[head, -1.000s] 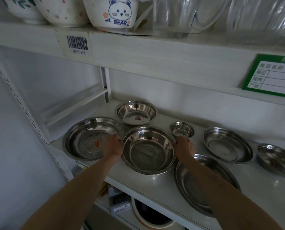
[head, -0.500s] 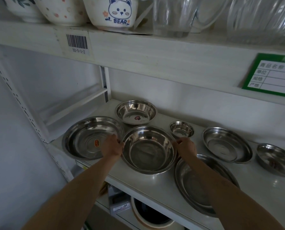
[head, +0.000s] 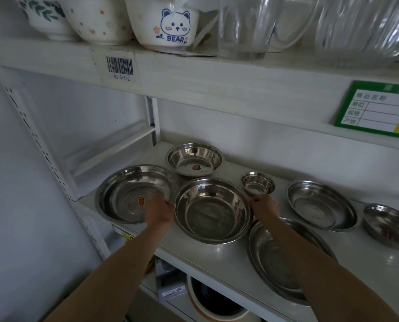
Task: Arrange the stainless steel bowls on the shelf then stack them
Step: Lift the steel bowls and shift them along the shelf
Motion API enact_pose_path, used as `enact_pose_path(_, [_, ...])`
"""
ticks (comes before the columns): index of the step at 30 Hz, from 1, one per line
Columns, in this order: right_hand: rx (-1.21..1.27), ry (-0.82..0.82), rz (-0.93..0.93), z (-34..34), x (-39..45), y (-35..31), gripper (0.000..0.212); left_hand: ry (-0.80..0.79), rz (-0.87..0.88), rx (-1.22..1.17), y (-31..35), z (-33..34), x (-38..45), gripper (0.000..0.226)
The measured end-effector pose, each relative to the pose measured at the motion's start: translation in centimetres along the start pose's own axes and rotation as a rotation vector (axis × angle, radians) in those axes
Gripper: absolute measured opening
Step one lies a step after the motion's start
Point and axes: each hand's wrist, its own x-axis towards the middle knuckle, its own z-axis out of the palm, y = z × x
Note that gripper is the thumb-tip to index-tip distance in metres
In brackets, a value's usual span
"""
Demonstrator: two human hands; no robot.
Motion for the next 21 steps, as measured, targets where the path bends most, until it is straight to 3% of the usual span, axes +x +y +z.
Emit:
enact_pose_path(7, [0.006, 0.014, 0.005, 0.13, -0.11, 0.04, 0.020, -0.032, -0.097, -0.180, -0.33, 0.74, -0.08, 0.024])
enact_pose_path(21, [0.059, 0.048, -0.033, -0.59, -0.52, -0.22, 0.019, -0.037, -0.097, -0.241, 0.47, -0.11, -1.05, 0.018])
